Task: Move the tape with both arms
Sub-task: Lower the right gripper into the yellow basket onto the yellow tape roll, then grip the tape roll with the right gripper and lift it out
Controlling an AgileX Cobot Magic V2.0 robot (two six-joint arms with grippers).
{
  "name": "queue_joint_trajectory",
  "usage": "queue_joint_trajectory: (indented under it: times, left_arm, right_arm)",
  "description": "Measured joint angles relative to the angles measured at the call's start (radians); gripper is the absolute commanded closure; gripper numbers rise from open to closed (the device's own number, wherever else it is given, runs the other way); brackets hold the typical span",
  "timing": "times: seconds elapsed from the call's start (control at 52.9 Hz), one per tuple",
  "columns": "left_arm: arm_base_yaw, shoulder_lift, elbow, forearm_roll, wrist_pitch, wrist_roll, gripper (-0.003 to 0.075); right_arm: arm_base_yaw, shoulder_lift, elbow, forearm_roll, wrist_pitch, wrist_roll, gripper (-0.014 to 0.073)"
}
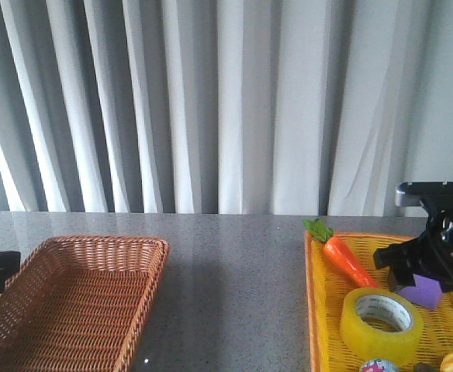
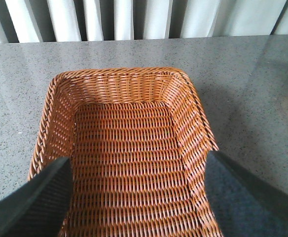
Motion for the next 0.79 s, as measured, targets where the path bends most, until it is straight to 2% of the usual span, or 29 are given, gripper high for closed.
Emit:
queue_joint_trajectory:
  times: [0.492, 0.643, 0.794]
  left_arm:
    - [0.000, 0.000, 0.000, 0.000, 0.006, 0.000, 0.0205]
    - [0.000, 0.000, 0.000, 0.000, 0.007, 0.000, 0.0240]
    - [0.000, 0.000, 0.000, 0.000, 0.025, 0.000, 0.0288]
  right_arm:
    - [0.000, 0.145, 0.000, -0.004, 0.033, 0.001, 0.0094]
    - [0.000, 0.166, 0.000, -0.008, 0.010, 0.002, 0.0165]
    - [0.000, 0.196, -0.003, -0.021, -0.012, 0.017, 0.0301]
